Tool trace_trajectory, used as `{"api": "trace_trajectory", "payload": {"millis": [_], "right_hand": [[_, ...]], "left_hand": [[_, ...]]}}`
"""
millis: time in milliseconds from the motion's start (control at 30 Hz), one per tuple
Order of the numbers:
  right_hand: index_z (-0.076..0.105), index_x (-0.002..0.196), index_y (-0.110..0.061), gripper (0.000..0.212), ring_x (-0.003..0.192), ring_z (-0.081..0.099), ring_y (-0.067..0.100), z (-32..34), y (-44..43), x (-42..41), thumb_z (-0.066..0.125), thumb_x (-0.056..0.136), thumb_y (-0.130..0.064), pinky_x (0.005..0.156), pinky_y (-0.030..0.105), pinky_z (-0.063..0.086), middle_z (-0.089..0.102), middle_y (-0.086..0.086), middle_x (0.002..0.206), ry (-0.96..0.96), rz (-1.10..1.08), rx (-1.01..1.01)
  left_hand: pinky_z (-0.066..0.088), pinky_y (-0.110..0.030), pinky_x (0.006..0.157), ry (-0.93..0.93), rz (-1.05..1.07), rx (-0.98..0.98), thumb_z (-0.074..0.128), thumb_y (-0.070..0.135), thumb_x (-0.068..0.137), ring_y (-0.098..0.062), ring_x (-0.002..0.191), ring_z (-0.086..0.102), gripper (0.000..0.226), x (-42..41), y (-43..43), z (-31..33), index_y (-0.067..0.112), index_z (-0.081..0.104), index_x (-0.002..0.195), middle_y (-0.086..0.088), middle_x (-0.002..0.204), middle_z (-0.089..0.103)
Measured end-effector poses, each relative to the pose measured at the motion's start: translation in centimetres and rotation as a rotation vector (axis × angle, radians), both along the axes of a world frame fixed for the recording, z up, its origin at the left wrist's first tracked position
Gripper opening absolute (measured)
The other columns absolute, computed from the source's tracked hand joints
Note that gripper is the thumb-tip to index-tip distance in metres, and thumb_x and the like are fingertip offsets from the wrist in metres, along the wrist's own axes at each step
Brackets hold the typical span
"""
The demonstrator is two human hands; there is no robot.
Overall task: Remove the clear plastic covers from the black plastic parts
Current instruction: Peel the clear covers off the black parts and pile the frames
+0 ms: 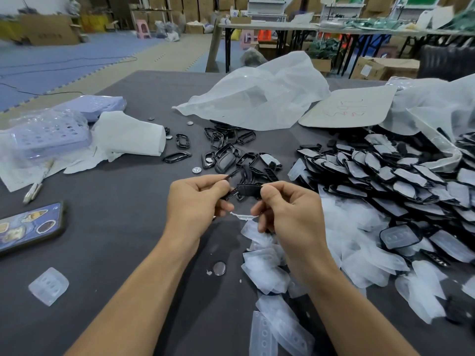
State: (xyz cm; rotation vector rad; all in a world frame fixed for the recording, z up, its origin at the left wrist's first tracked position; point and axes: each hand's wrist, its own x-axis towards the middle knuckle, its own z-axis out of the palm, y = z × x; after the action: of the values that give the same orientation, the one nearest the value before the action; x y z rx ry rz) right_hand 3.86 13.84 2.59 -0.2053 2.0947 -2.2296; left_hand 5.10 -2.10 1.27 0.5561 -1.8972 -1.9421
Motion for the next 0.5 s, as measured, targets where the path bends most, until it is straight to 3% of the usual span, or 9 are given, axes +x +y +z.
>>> {"api": "trace_trajectory", "payload": {"millis": [167, 500], "right_hand": [[0.072, 0.064, -0.016, 0.036, 0.043, 0.055, 0.017, 0.1, 0.3, -0.2, 0.064, 0.099, -0.011, 0.043, 0.023, 0.039, 0.071, 0.012, 0.066, -0.060, 0.003, -0.058], [0.076, 0.070, -0.016, 0.028, 0.053, 0.068, 0.016, 0.9, 1.1, -0.9, 0.068, 0.094, -0.005, 0.046, 0.020, 0.047, 0.074, 0.012, 0.071, -0.073, -0.069, -0.218]], "left_hand": [[0.051, -0.018, 0.047, -0.005, -0.135, 0.189, 0.058, -0.012, 0.093, -0.013, 0.054, 0.070, 0.033, 0.0, 0.4, 0.4, 0.016, 0.076, 0.099, 0.000, 0.076, 0.078], [0.054, -0.018, 0.050, -0.037, -0.266, 0.225, 0.066, 0.002, 0.096, -0.009, 0.058, 0.073, 0.013, 0.2, 0.5, 0.3, 0.010, 0.074, 0.103, -0.004, 0.085, 0.081]]}}
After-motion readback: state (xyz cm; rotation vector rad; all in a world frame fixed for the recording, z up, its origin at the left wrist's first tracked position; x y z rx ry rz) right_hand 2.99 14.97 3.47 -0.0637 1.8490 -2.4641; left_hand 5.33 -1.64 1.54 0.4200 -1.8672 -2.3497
